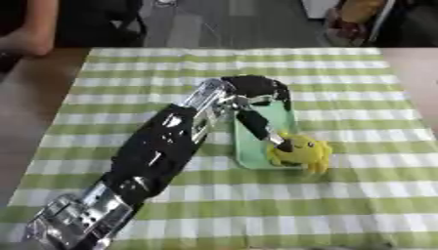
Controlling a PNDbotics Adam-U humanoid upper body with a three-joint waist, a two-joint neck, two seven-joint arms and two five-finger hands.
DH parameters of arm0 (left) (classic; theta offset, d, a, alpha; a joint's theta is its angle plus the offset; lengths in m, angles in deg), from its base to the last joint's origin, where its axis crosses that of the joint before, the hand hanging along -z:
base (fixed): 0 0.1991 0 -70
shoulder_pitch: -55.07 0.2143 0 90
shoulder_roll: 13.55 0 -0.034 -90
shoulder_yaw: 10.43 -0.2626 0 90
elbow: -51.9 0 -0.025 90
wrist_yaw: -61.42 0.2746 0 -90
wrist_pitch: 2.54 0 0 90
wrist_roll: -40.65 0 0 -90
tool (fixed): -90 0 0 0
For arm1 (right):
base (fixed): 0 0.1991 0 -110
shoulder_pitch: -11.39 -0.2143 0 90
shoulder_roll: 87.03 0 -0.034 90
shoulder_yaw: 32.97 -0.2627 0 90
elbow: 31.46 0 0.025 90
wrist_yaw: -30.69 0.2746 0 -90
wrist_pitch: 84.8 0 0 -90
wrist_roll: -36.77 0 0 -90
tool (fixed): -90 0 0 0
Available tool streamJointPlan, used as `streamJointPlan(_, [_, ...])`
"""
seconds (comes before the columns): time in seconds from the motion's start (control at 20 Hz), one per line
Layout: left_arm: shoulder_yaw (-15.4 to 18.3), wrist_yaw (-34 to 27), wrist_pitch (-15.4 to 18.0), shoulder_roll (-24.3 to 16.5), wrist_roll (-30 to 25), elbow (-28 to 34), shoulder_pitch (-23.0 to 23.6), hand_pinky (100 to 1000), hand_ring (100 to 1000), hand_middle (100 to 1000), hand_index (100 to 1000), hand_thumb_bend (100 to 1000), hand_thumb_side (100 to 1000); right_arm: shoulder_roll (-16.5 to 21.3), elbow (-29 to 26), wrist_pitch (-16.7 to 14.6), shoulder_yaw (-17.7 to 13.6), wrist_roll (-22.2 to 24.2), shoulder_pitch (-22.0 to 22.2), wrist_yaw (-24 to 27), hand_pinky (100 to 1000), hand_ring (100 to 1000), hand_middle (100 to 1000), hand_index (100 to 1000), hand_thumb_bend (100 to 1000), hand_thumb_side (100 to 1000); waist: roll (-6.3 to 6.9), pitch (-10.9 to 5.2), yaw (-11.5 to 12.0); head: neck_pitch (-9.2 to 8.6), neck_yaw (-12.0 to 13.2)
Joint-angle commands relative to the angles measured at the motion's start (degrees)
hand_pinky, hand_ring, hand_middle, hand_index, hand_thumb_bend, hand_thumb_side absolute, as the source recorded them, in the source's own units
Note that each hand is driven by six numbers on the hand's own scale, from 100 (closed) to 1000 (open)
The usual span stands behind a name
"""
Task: Pick up objects on the table and place them in the box.
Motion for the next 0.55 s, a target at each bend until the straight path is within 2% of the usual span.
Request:
streamJointPlan(0.05, [0.4, 0.4, 0.3, -0.3, 0.0, 0.6, -1.0, 632, 790, 851, 820, 809, 797, 0.6, -1.0, 0.0, -0.3, 0.0, -0.7, 0.3, 679, 752, 776, 880, 100, 842, -0.24, -0.58, 0.1, -0.59, 0.2])
streamJointPlan(0.55, [0.6, 0.9, -0.6, -0.6, 0.0, 0.8, -1.0, 644, 795, 852, 821, 831, 789, 0.6, -1.0, -0.1, -0.4, 0.0, -0.6, 0.3, 679, 752, 776, 880, 100, 842, -0.30, -0.57, 0.3, -0.61, 0.2])
